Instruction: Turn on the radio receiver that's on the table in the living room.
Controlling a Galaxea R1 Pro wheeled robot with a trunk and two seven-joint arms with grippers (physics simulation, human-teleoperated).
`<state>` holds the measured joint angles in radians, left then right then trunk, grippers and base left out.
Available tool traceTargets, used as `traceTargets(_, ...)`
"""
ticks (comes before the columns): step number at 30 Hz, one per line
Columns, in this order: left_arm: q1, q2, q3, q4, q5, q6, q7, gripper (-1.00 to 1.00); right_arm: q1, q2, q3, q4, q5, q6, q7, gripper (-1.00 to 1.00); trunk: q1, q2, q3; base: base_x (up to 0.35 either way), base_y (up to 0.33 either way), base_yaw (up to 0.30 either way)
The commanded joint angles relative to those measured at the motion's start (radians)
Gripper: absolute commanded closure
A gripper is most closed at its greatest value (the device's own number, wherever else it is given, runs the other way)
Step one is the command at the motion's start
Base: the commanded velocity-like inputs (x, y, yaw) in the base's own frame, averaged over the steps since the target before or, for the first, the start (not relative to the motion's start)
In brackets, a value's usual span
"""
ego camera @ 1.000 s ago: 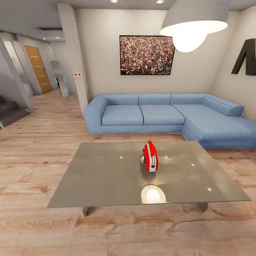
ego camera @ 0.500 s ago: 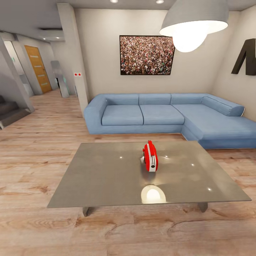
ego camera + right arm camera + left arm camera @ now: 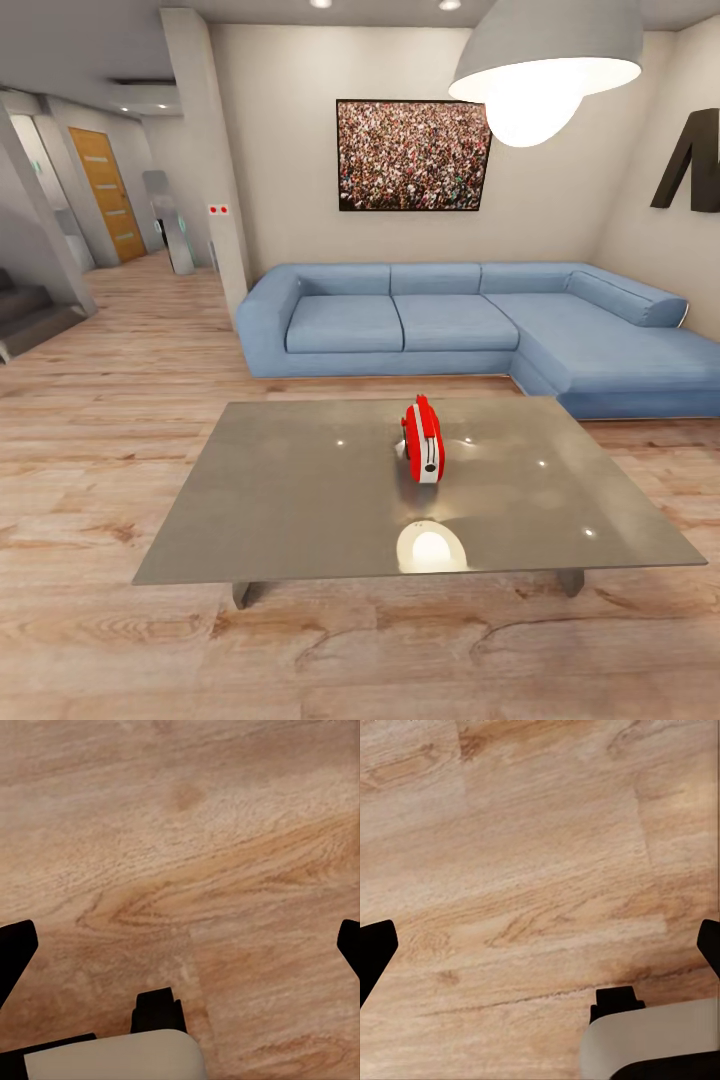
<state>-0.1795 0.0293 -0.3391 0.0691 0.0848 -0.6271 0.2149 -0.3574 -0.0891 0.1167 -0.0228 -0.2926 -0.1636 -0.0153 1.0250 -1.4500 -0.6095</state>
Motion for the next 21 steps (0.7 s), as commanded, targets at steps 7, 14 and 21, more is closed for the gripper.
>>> traceTargets(7,0.0,-0.003,0.0,0.0,0.0,0.0,0.0,-1.0,0.0,0.001,0.0,0.0,0.0,-0.001,0.0,-1.0,0.0,0.0,0.0,0.0,0.0,0.0)
traceTargets(14,0.0,-0.002,0.0,0.0,0.0,0.0,0.0,-1.0,0.0,0.002,0.0,0.0,0.0,-0.001,0.0,-1.0,0.0,0.0,0.0,0.0,0.0,0.0)
traceTargets(21,0.0,-0.002,0.0,0.0,0.0,0.0,0.0,-1.0,0.0,0.002,0.0,0.0,0.0,-0.001,0.0,-1.0,0.0,0.0,0.0,0.0,0.0,0.0)
